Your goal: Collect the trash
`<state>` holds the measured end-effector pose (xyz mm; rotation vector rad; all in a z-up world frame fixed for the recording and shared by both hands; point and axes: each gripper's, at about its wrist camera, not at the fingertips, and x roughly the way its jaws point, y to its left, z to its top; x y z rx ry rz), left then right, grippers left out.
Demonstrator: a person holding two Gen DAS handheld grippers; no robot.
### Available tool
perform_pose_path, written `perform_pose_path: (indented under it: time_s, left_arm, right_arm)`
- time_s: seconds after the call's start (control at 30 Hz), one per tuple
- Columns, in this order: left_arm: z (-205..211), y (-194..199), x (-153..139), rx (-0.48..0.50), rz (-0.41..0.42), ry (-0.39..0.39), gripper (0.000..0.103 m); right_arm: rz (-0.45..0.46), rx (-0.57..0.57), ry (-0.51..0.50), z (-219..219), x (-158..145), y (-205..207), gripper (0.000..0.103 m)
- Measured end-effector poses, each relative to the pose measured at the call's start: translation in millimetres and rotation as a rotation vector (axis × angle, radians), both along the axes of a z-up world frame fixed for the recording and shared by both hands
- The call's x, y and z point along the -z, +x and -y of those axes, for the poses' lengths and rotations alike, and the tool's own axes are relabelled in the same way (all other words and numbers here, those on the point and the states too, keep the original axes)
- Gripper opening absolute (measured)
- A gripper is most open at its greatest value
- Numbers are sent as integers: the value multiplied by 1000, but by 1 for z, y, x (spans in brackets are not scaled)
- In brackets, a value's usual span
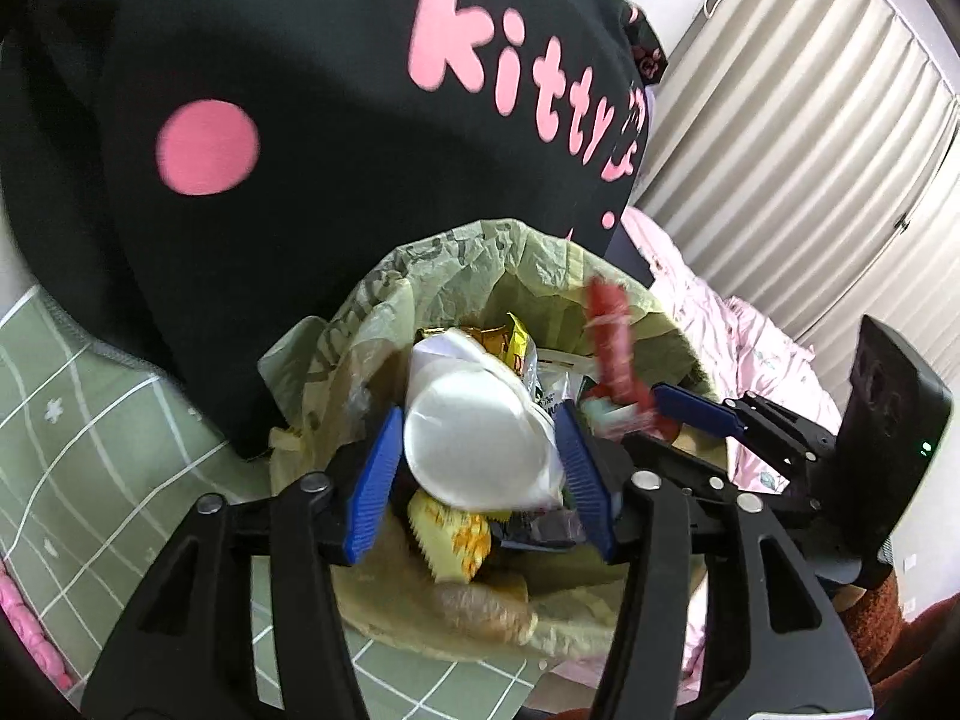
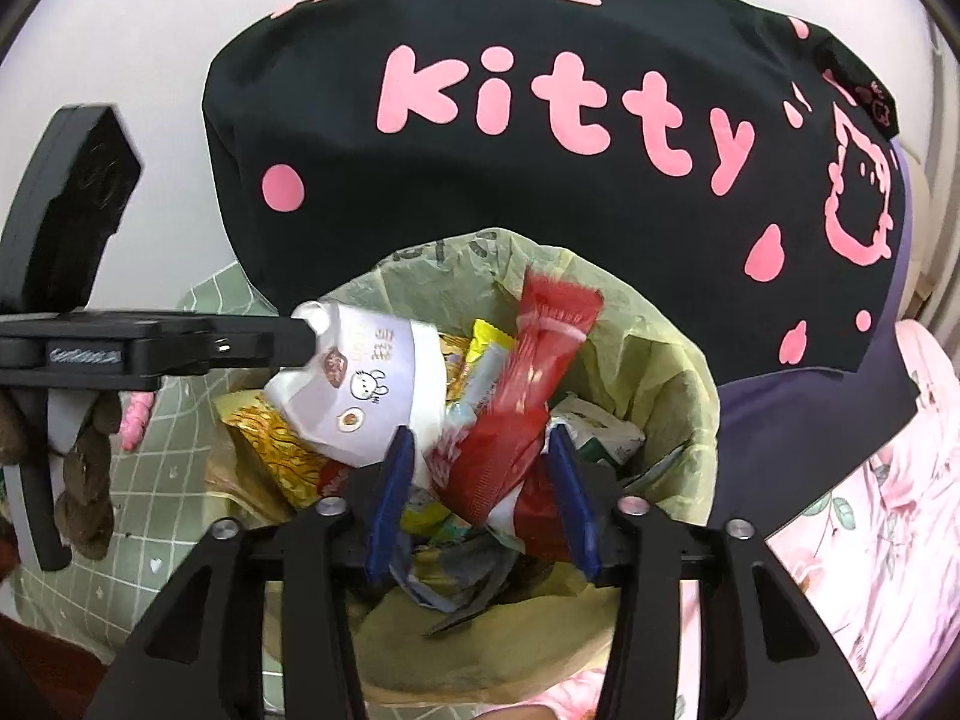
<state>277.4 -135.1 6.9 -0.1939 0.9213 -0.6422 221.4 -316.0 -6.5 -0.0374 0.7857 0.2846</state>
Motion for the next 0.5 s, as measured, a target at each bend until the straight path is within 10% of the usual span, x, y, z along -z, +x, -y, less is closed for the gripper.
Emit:
perform_pose_path:
  time_s: [0.5]
  left_arm:
    - [-106, -142, -25, -298, 178, 106, 76]
  right_arm:
    - [120, -25, 1, -67, -29, -88, 54]
